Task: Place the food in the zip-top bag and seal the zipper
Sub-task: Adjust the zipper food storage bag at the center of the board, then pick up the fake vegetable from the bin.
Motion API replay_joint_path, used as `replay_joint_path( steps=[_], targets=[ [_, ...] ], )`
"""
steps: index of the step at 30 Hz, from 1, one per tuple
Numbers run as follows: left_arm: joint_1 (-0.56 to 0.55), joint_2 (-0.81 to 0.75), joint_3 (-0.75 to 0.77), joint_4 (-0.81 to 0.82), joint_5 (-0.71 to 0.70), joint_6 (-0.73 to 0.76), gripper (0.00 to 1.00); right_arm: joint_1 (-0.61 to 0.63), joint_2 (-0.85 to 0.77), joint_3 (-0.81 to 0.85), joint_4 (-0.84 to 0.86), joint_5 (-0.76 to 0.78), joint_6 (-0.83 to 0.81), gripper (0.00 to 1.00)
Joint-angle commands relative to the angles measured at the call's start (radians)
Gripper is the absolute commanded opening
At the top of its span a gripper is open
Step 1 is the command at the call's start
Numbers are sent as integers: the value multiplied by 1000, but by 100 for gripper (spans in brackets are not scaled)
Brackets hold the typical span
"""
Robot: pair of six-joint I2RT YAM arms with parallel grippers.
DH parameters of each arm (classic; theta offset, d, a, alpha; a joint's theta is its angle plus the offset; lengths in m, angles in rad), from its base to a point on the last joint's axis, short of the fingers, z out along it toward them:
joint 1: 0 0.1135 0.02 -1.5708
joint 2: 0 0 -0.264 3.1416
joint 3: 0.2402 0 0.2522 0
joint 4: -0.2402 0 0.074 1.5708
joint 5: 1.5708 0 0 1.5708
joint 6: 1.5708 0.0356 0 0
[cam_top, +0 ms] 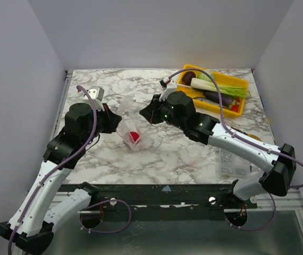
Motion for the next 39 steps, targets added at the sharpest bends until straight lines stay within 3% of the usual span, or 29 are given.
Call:
replay_joint_path(
  steps=[1, 4, 11, 14, 18, 26, 33, 39],
  targets=[
    [3, 15, 76, -76, -121, 35, 0, -1, 24, 62, -51, -38, -57, 10],
    [3, 6, 98, -92, -170, 59, 0, -1, 34, 85, -43, -83, -67, 18],
    [3, 15, 149, -114, -226, 112, 0, 0, 67, 162, -69, -109, -93, 50],
    [3, 31, 123, -83, -238, 132, 0, -1, 71, 199, -118, -73, -125, 68],
    [3, 72, 95, -29, -220, 153, 0, -1, 45, 225, -174, 23, -167, 83],
    [3, 161, 68, 58, -200, 204, 0, -75, -50, 199, -223, 278, -247, 90],
    [7, 201, 52, 108, -119, 195, 0, -448, -151, 72, -190, 251, -222, 99],
    [9, 177, 4, 119, -18, 182, 0, -663, -85, 21, -152, 300, -342, 100]
  ],
)
